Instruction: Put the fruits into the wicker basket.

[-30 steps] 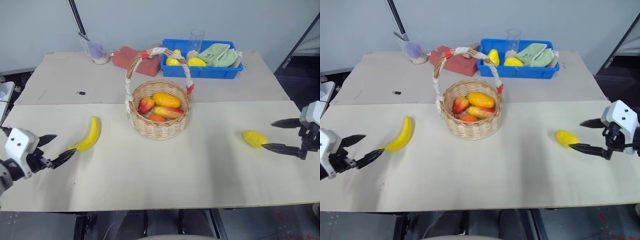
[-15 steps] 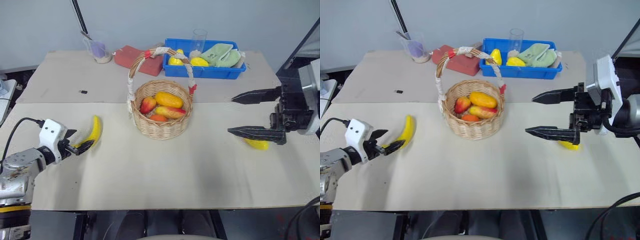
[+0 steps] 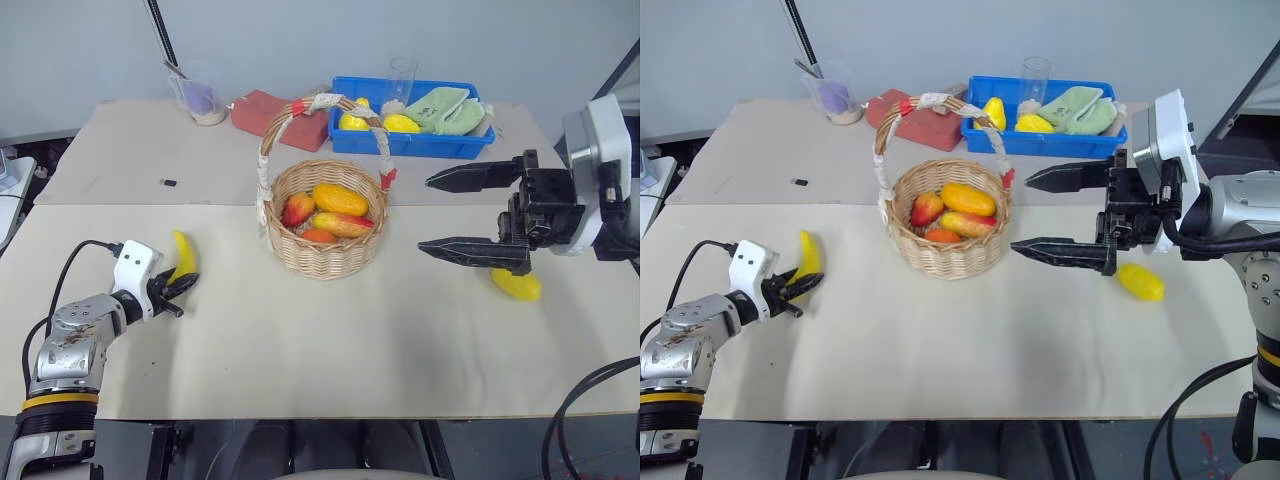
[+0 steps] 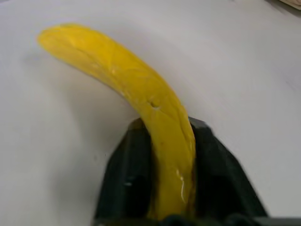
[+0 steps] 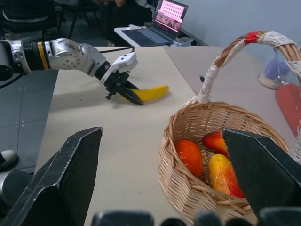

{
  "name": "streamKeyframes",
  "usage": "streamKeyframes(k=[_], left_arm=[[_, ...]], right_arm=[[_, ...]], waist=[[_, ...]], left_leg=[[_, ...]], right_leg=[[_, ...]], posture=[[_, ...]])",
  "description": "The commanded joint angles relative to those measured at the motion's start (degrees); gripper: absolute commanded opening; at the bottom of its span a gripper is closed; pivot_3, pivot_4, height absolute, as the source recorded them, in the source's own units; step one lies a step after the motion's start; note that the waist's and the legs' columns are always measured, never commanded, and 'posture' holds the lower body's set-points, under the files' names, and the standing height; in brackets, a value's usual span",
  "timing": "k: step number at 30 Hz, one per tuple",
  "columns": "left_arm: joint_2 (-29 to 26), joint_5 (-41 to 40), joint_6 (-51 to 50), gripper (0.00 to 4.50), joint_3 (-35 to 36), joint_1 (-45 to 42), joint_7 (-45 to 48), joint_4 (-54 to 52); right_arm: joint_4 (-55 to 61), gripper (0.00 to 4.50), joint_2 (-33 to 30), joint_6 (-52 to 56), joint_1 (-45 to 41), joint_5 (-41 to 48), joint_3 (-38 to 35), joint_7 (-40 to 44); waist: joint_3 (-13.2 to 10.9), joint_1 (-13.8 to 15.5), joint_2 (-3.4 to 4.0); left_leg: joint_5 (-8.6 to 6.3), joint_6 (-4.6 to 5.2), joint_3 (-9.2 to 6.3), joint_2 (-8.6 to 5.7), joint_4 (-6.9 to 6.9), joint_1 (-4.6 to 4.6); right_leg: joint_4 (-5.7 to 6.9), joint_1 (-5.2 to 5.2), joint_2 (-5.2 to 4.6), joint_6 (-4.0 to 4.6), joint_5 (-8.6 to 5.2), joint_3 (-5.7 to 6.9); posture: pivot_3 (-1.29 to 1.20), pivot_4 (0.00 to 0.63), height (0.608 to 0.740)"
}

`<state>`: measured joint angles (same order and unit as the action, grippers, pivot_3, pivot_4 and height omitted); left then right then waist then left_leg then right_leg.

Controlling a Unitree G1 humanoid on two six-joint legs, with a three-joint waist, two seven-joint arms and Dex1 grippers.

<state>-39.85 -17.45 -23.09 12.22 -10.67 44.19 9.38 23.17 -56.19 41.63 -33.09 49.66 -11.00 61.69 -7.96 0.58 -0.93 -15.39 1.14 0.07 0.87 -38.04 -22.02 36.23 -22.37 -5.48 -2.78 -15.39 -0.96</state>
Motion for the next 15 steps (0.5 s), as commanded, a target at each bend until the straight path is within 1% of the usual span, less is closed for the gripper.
streamKeyframes(k=[1, 3, 5, 8, 10, 13, 15], left_arm=[[-1.92, -4.37, -0.51, 0.52, 3.20, 2.03, 3.83, -7.17], [-4.10, -9.58, -4.79, 0.52, 3.98, 5.19, 8.41, -15.73], [-6.47, -14.59, -9.46, 0.52, 4.13, 6.70, 11.02, -23.91], [-9.89, -21.38, -15.32, 0.52, 3.78, 3.99, 12.52, -33.26], [-10.56, -25.24, -17.57, 0.52, 2.09, -2.41, 11.98, -37.48], [-10.10, -26.88, -19.53, 0.52, 0.35, -7.16, 10.57, -38.99], [-7.14, -22.23, -17.37, 0.52, -5.71, -13.94, 8.52, -36.75]], right_arm=[[2.22, 4.50, -0.86, 0.34, 0.22, 0.52, -1.90, -1.09], [2.82, 4.50, -1.50, 0.60, 1.50, 0.66, -2.87, -1.41], [3.23, 4.50, -2.14, 0.80, 2.81, 0.83, -3.81, -1.63], [3.39, 4.50, -3.07, 1.39, 4.48, 1.32, -5.37, -2.02], [3.33, 4.50, -3.82, 1.48, 5.84, 1.02, -6.49, -1.98], [3.23, 4.50, -4.12, 1.34, 6.50, 0.80, -7.00, -2.48], [3.09, 4.50, -4.15, 1.41, 6.92, 0.41, -7.79, -3.75]], waist=[[0.00, -0.05, -0.01], [-0.01, -0.14, -0.03], [-0.01, -0.19, -0.03], [-0.01, 0.24, -0.03], [-0.02, 0.42, -0.03], [0.00, 0.13, -0.02], [0.01, -0.01, 0.04]], left_leg=[[0.00, 0.00, 0.00, 0.00, 0.00, 0.01], [0.00, 0.00, -0.02, 0.04, 0.00, -0.04], [-0.01, 0.01, -0.04, 0.05, 0.00, -0.08], [0.02, -0.05, -0.09, 0.01, 0.00, -0.12], [0.03, -0.06, -0.09, -0.02, 0.00, -0.06], [0.04, -0.07, -0.11, -0.05, -0.09, -0.06], [0.00, 0.02, -0.02, -0.08, -0.09, 0.02]], right_leg=[[0.00, 0.00, 0.00, 0.00, 0.00, 0.00], [-0.02, -0.02, -0.01, 0.00, 0.00, 0.00], [-0.03, -0.05, -0.06, 0.00, 0.00, -0.01], [-0.03, -0.05, -0.17, 0.00, 0.00, 0.04], [-0.04, 0.04, -0.19, 0.00, 0.00, 0.04], [-0.08, 0.11, -0.10, -0.02, 0.01, 0.07], [-0.06, 0.13, -0.04, -0.04, 0.02, -0.03]], posture=[[0.00, 0.150, 0.740], [0.00, 0.150, 0.740], [0.00, 0.150, 0.740], [0.00, 0.150, 0.740], [0.00, 0.150, 0.740], [0.00, 0.150, 0.740], [0.00, 0.150, 0.740]])
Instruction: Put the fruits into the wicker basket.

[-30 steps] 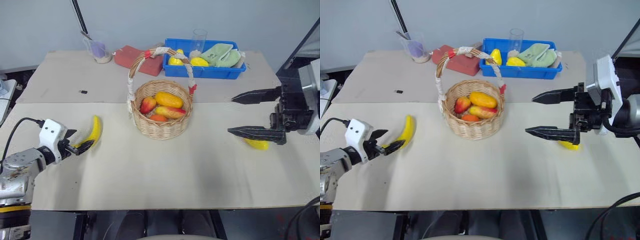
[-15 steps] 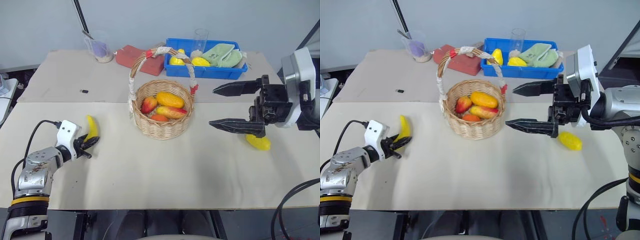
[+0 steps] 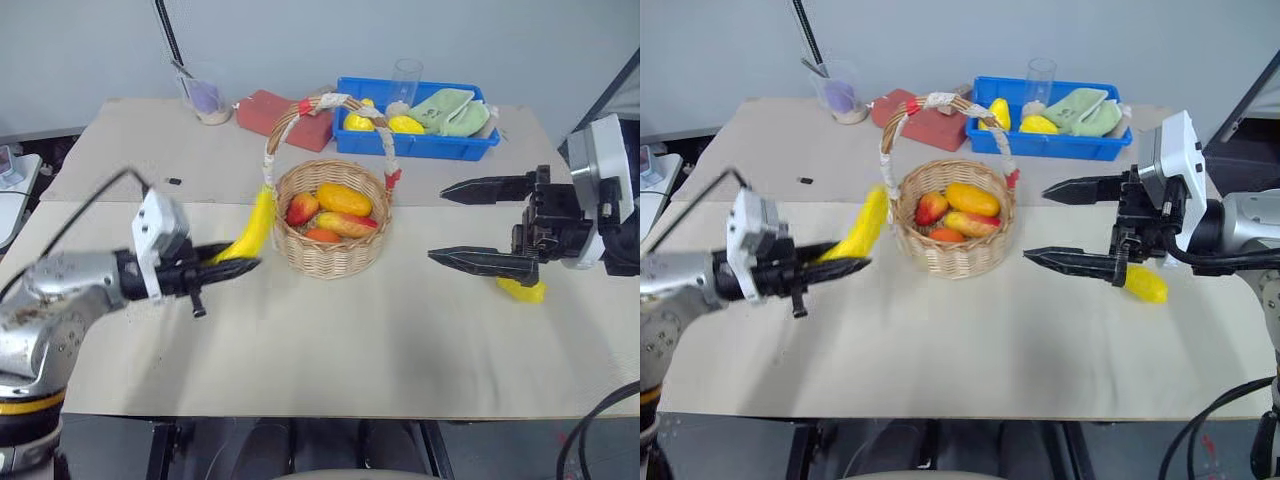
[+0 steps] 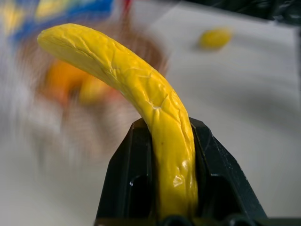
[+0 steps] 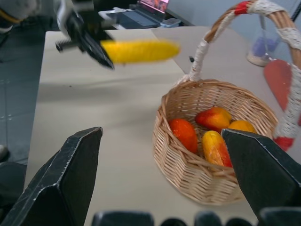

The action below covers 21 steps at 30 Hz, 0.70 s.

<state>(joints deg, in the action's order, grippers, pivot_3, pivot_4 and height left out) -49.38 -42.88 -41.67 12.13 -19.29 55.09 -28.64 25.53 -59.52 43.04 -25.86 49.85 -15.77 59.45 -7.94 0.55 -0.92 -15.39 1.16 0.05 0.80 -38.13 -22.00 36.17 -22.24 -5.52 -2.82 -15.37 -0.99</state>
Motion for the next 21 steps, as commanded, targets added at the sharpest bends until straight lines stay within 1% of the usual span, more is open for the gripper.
streamKeyframes(k=[1, 3, 6, 10, 12, 13, 16, 18, 19, 21], left_arm=[[4.30, 5.55, 2.57, 0.52, -8.35, -8.37, -3.42, 3.10], [7.13, 9.08, 4.79, 0.52, -11.81, -12.08, -4.44, 6.44], [10.62, 15.82, 10.05, 0.52, -16.85, -16.67, -5.15, 12.78], [14.96, 21.54, 15.69, 0.52, -20.27, -20.90, -5.71, 20.63], [16.19, 22.49, 17.37, 1.55, -20.90, -21.48, -4.58, 22.57], [16.76, 22.28, 17.50, 1.87, -20.99, -21.68, -3.89, 23.00], [17.67, 22.45, 17.95, 3.24, -20.92, -21.95, -2.47, 23.62], [17.39, 21.54, 17.46, 4.14, -20.53, -21.80, -0.73, 22.96], [17.00, 20.86, 16.99, 4.47, -20.25, -21.55, 0.33, 22.31], [15.40, 18.93, 15.98, 4.47, -19.68, -20.50, 3.64, 19.90]], right_arm=[[0.88, 4.50, -0.93, 0.01, 0.04, 0.13, -3.34, -1.84], [1.29, 4.50, -1.01, 0.06, 0.57, 0.19, -3.70, -2.41], [2.01, 4.50, -1.00, 0.26, 1.83, 0.49, -4.61, -3.38], [3.09, 4.50, -1.19, 0.86, 4.01, 1.26, -6.75, -4.50], [3.58, 4.50, -1.30, 1.01, 5.08, 1.18, -7.71, -4.96], [3.74, 4.50, -1.19, 1.24, 5.56, 1.29, -8.23, -5.44], [4.04, 4.50, -1.14, 1.38, 6.91, 1.05, -9.28, -6.39], [3.28, 4.50, -1.35, 0.70, 9.44, -1.43, -10.03, -7.01], [2.65, 4.50, -1.58, 0.39, 10.87, -2.93, -10.26, -7.20], [0.94, 4.50, -1.85, -0.63, 13.52, -6.13, -10.49, -7.59]], waist=[[-0.01, 0.06, 0.01], [-0.01, 0.11, 0.00], [-0.02, 0.02, 0.00], [-0.02, 0.13, -0.01], [-0.02, 0.12, -0.01], [-0.02, 0.11, -0.01], [-0.03, 0.12, -0.02], [-0.03, 0.12, -0.02], [-0.03, 0.18, -0.02], [-0.03, 0.23, -0.02]], left_leg=[[0.00, 0.01, 0.01, -0.05, -0.01, 0.00], [0.01, 0.01, -0.02, -0.04, -0.18, -0.08], [0.01, 0.04, 0.00, -0.02, -0.21, -0.08], [-0.01, 0.08, -0.01, -0.04, -0.35, -0.18], [-0.07, 0.18, -0.02, -0.02, -0.55, -0.25], [-0.08, 0.19, -0.03, -0.03, -0.60, -0.29], [-0.09, 0.22, -0.02, -0.03, -0.68, -0.31], [-0.09, 0.22, -0.02, -0.02, -0.69, -0.30], [-0.09, 0.22, -0.03, -0.01, -0.69, -0.30], [-0.09, 0.22, -0.04, -0.02, -0.69, -0.30]], right_leg=[[0.01, 0.00, 0.07, 0.00, 0.00, 0.00], [0.03, -0.02, 0.30, 0.00, 0.00, 0.05], [0.04, -0.03, 0.35, 0.01, 0.00, 0.02], [0.02, -0.04, 0.34, 0.00, 0.00, 0.03], [0.05, -0.04, 0.35, 0.00, 0.00, 0.05], [0.03, -0.05, 0.35, 0.00, 0.00, 0.05], [0.04, -0.04, 0.33, -0.03, 0.01, 0.04], [0.04, -0.04, 0.34, -0.03, 0.01, 0.04], [0.04, -0.03, 0.35, -0.03, 0.01, 0.04], [0.04, -0.01, 0.34, -0.03, 0.01, 0.06]], posture=[[0.00, 0.150, 0.740], [0.00, 0.150, 0.740], [0.00, 0.150, 0.740], [0.00, 0.150, 0.740], [0.00, 0.150, 0.740], [0.00, 0.150, 0.740], [0.00, 0.150, 0.740], [0.00, 0.150, 0.740], [0.00, 0.150, 0.740], [0.00, 0.150, 0.740]])
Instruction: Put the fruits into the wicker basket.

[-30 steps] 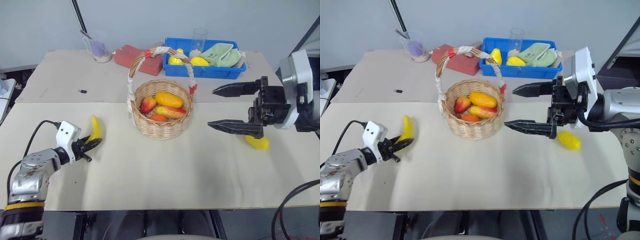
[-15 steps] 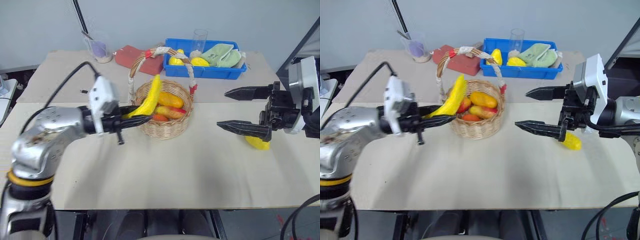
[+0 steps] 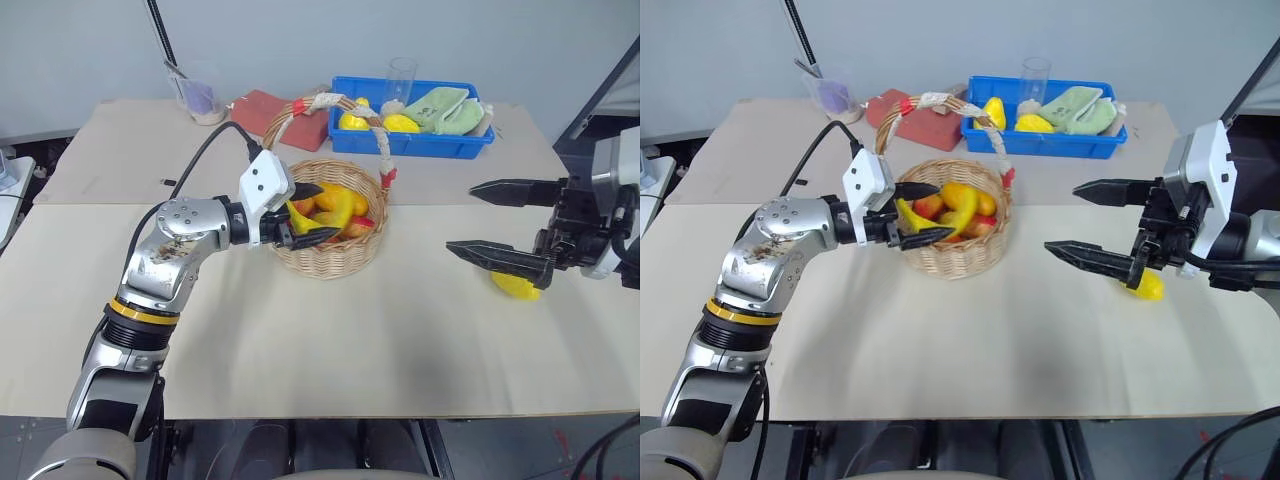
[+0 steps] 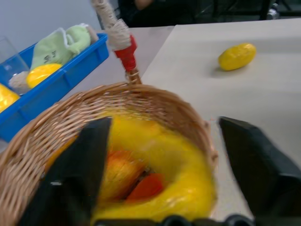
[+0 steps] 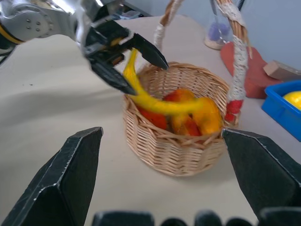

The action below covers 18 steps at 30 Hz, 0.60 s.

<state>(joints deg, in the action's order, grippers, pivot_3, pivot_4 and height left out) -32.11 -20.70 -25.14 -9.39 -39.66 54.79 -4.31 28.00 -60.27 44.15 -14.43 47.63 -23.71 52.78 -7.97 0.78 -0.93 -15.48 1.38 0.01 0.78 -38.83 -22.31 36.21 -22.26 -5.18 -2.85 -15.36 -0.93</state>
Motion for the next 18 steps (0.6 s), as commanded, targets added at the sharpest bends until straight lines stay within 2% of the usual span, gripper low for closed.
streamKeyframes(k=[1, 5, 8, 14, 18], left_arm=[[-2.86, -4.34, -1.13, 4.47, 2.06, 0.47, 5.72, -5.83], [-7.29, -7.83, -2.57, 4.47, 3.36, 2.77, 11.00, -11.19], [-10.10, -10.61, -3.73, 4.47, 4.37, 3.88, 13.70, -15.05], [-11.87, -13.91, -6.16, 4.47, 5.20, 5.49, 13.61, -21.24], [-11.57, -14.18, -6.55, 4.47, 4.89, 6.71, 12.45, -22.92]], right_arm=[[-2.32, 4.50, -1.35, -2.19, 3.26, -5.38, -2.44, -0.83], [-7.82, 4.50, -4.24, -6.50, 8.45, -16.07, 1.71, -0.88], [-14.41, 4.50, -6.04, -10.67, 9.20, -22.57, 6.22, 0.30], [-30.42, 4.50, -6.78, -18.36, 3.03, -31.67, 16.20, 4.40], [-40.97, 4.50, -4.73, -22.87, -3.30, -37.39, 22.49, 5.89]], waist=[[0.00, -0.07, 0.00], [0.00, -0.12, 0.01], [0.00, -0.22, 0.01], [-0.02, -0.24, 0.04], [-0.03, -0.47, 0.05]], left_leg=[[0.00, 0.00, 0.01, -0.01, 0.00, -0.01], [0.00, 0.00, 0.04, 0.01, 0.00, 0.01], [0.00, 0.00, 0.06, 0.02, -0.01, 0.05], [0.00, 0.00, 0.12, 0.01, -0.02, 0.06], [0.00, 0.00, 0.13, 0.03, -0.02, 0.09]], right_leg=[[0.00, -0.01, -0.01, 0.00, 0.00, -0.01], [0.00, -0.02, 0.00, -0.01, -0.01, -0.05], [0.01, -0.01, 0.01, -0.02, -0.01, -0.06], [-0.01, 0.00, 0.01, -0.04, -0.02, -0.09], [-0.02, 0.00, 0.04, -0.04, -0.02, -0.12]], posture=[[0.00, 0.150, 0.740], [0.00, 0.150, 0.740], [0.00, 0.150, 0.740], [0.00, 0.150, 0.740], [0.00, 0.150, 0.740]])
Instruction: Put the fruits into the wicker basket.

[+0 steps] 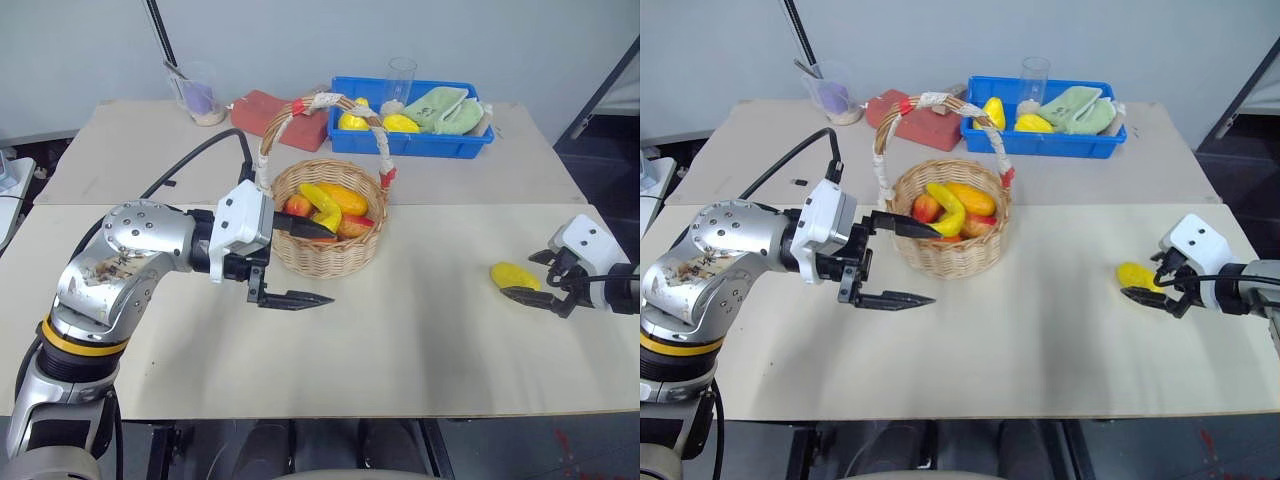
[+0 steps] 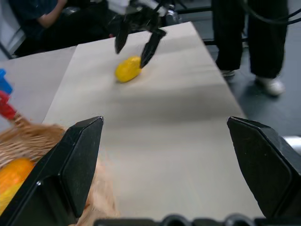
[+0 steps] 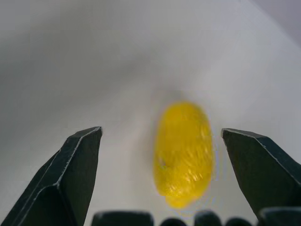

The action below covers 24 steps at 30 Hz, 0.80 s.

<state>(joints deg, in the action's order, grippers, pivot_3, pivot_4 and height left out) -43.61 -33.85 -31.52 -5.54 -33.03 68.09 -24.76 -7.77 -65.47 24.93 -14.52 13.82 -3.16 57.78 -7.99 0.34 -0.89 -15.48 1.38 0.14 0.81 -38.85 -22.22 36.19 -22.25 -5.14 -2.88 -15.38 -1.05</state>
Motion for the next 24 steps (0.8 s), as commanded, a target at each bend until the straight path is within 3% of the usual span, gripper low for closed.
streamKeyframes(k=[1, 5, 14, 20, 24], left_arm=[[0.02, -0.96, -0.10, 4.47, 0.96, 0.34, -1.03, -2.64], [0.52, -1.17, 0.00, 4.47, 0.96, 0.93, -1.80, -3.13], [0.99, -5.03, 2.47, 4.50, 3.46, 3.52, 0.77, -3.11], [1.10, -7.64, 3.22, 4.50, 5.30, 5.28, 2.35, -2.42], [-0.52, -8.04, 3.36, 4.50, 10.30, 9.40, 1.18, -1.90]], right_arm=[[-7.89, 4.50, 1.25, -4.62, -4.96, -4.82, 3.25, 1.11], [-15.82, 4.50, 4.18, -6.10, -10.19, -7.37, 6.43, 3.20], [-21.23, 1.72, 6.67, -6.37, -13.34, -9.30, 6.67, 5.06], [-13.29, 1.63, 5.38, -4.27, -10.98, -6.04, 3.35, 7.48], [10.57, 1.63, 3.10, 8.74, -6.93, 5.86, -2.80, 11.97]], waist=[[-0.01, -0.05, 0.01], [-0.01, -0.17, 0.01], [0.00, -0.15, 0.02], [0.00, -0.16, 0.03], [-0.06, -0.39, 0.27]], left_leg=[[0.00, 0.00, 0.01, 0.00, 0.00, -0.03], [0.00, -0.01, 0.01, 0.00, 0.00, 0.00], [0.00, -0.01, 0.01, 0.00, 0.00, -0.01], [0.00, -0.01, 0.00, 0.01, 0.00, -0.01], [0.00, 0.00, -0.03, 0.03, 0.01, -0.01]], right_leg=[[0.00, -0.02, 0.00, 0.00, 0.00, -0.01], [0.02, 0.00, 0.00, 0.00, 0.00, -0.01], [0.01, 0.00, -0.02, 0.00, 0.00, -0.01], [0.02, 0.00, -0.02, 0.00, 0.00, 0.00], [0.06, -0.02, -0.02, 0.00, 0.00, -0.01]], posture=[[0.00, 0.150, 0.740], [0.00, 0.150, 0.740], [0.00, 0.150, 0.740], [0.00, 0.150, 0.740], [0.00, 0.150, 0.740]])
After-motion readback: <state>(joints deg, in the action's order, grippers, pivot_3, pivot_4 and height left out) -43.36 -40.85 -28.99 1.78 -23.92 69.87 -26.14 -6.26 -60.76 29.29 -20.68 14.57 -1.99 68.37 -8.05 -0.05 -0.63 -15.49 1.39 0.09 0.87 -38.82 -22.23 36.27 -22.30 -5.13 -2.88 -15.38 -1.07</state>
